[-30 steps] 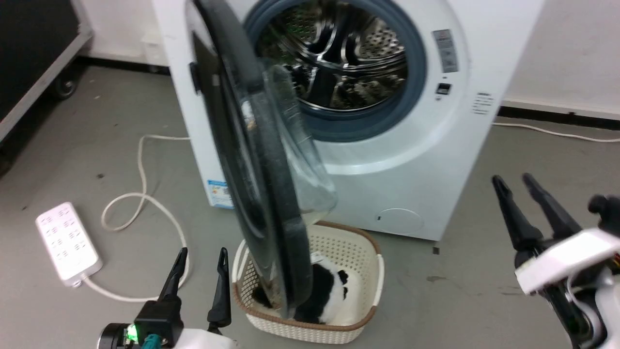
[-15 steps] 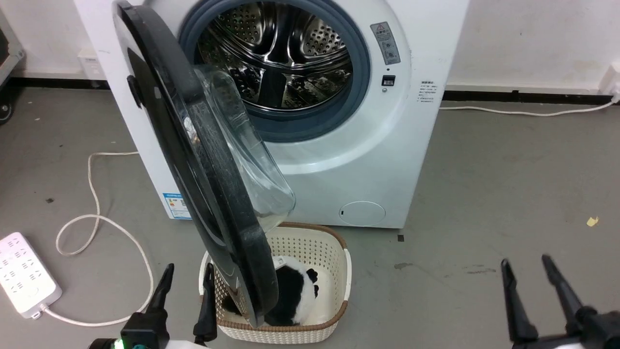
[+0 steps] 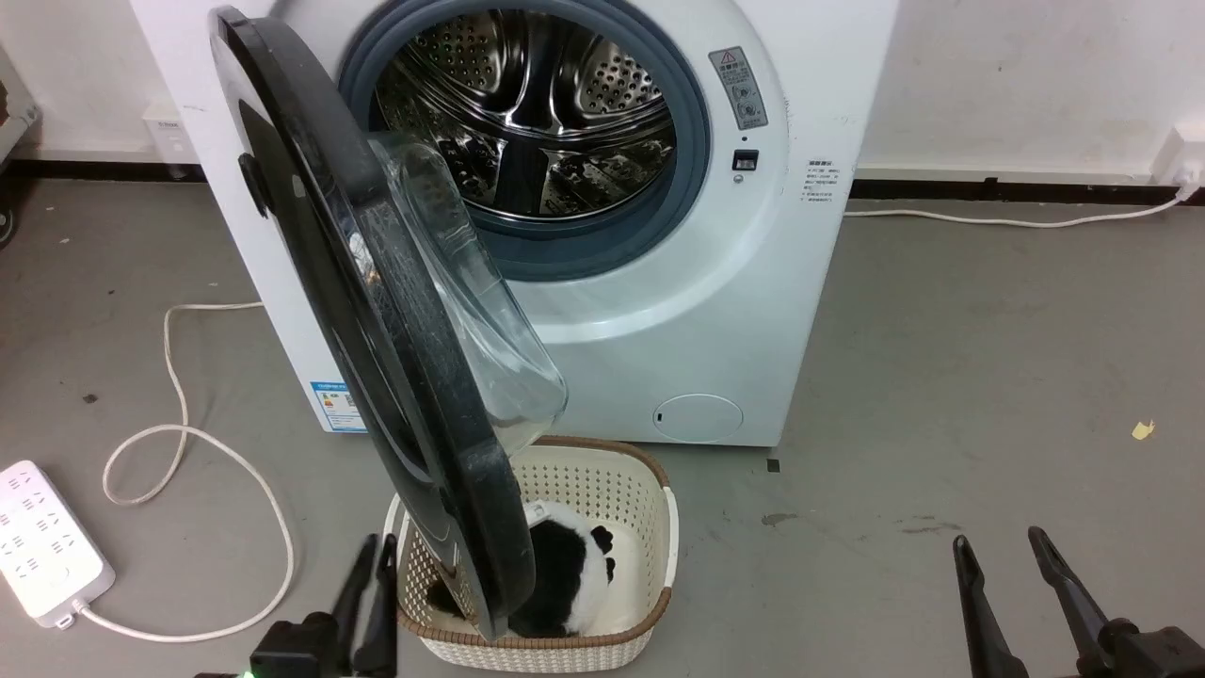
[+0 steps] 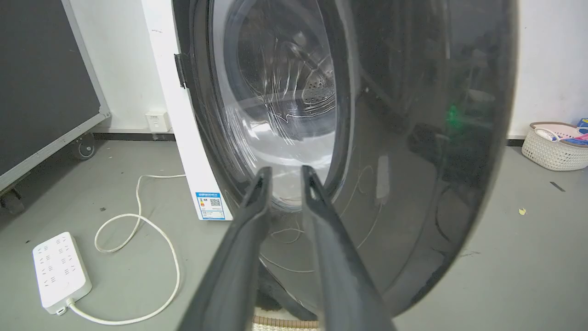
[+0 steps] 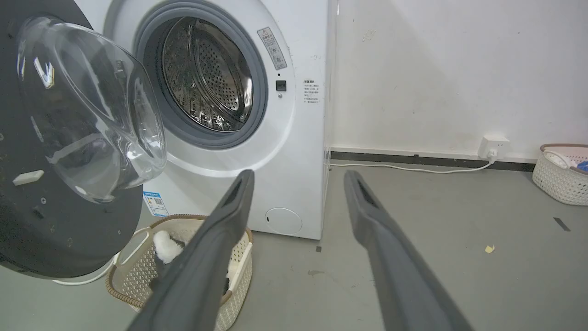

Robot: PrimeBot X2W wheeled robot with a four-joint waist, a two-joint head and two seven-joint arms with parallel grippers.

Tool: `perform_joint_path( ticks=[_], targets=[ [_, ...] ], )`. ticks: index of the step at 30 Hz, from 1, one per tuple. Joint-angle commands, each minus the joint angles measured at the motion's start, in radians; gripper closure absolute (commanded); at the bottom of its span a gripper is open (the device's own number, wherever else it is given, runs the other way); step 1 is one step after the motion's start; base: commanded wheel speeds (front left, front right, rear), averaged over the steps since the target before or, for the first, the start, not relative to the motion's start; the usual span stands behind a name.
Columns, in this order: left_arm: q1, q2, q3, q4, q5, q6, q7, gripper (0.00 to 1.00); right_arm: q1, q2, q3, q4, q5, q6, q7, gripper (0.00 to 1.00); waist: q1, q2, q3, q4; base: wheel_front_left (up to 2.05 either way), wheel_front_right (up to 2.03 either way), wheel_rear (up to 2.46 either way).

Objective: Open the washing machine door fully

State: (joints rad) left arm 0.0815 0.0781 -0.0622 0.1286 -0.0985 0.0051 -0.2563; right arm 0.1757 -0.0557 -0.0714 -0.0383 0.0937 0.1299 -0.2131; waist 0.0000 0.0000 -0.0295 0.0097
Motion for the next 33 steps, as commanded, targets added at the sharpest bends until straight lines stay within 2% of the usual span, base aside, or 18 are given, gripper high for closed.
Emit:
perform_joint_path(
  ticks=[1, 7, 9, 14, 20, 27, 28, 30, 31, 32, 33],
  targets=[
    [0.008, 0.003, -0.006, 0.0, 0.004, -0.007, -0.006, 1.0, -0.003, 0.005, 0.003, 0.004, 0.012, 0.001, -0.005, 0.0, 0.0, 0.0, 0.0, 0.003, 0.0, 0.0, 0.0],
    [-0.002, -0.003, 0.013, -0.046, -0.012, 0.004, -0.006, 1.0, -0.013, 0.005, 0.001, 0.009, 0.024, 0.001, -0.008, 0.0, 0.0, 0.0, -0.001, 0.012, 0.0, 0.0, 0.0],
    [-0.012, -0.012, 0.046, -0.088, -0.066, 0.007, -0.006, 1.0, -0.016, 0.005, 0.0, 0.008, 0.027, 0.001, -0.008, 0.0, 0.0, 0.0, -0.002, 0.015, 0.0, 0.0, 0.0],
    [-0.06, -0.02, 0.134, -0.215, -0.11, 0.015, -0.006, 1.0, -0.024, 0.005, 0.008, 0.007, 0.027, 0.001, -0.005, 0.0, 0.0, 0.0, 0.0, 0.014, 0.0, 0.0, 0.0],
    [-0.144, -0.023, 0.199, -0.404, -0.067, 0.05, -0.006, 1.0, -0.032, 0.005, 0.015, 0.012, 0.018, 0.001, 0.001, 0.0, 0.0, 0.0, -0.004, 0.005, 0.0, 0.0, 0.0],
    [-0.191, -0.024, 0.124, -0.522, -0.032, 0.032, 0.001, 1.0, -0.031, 0.005, 0.016, 0.018, 0.026, 0.001, 0.005, 0.0, 0.0, 0.0, -0.008, -0.003, 0.0, 0.0, 0.0],
    [-0.195, -0.024, 0.076, -0.538, -0.02, 0.024, 0.025, 1.0, -0.033, 0.005, 0.018, 0.019, 0.029, 0.001, 0.004, 0.0, 0.0, 0.0, -0.006, -0.006, 0.0, 0.0, 0.0],
    [-0.192, -0.025, 0.048, -0.541, -0.015, 0.02, 0.042, 1.0, -0.033, 0.005, 0.019, 0.02, 0.03, 0.001, 0.003, 0.0, 0.0, 0.0, -0.005, -0.007, 0.0, 0.0, 0.0],
    [-0.18, -0.025, -0.012, -0.539, -0.009, 0.013, 0.079, 1.0, -0.034, 0.005, 0.02, 0.023, 0.032, 0.001, 0.002, 0.0, 0.0, 0.0, -0.004, -0.009, 0.0, 0.0, 0.0],
    [-0.18, -0.025, -0.012, -0.539, -0.009, 0.013, 0.079, 1.0, -0.034, 0.005, 0.02, 0.023, 0.032, 0.001, 0.002, 0.0, 0.0, 0.0, -0.004, -0.009, 0.0, 0.0, 0.0],
    [-0.165, -0.026, -0.066, -0.525, -0.016, 0.013, 0.105, 1.0, -0.036, 0.005, 0.021, 0.024, 0.034, 0.001, 0.001, 0.0, 0.0, 0.0, -0.001, -0.011, 0.0, 0.0, 0.0]
  ],
)
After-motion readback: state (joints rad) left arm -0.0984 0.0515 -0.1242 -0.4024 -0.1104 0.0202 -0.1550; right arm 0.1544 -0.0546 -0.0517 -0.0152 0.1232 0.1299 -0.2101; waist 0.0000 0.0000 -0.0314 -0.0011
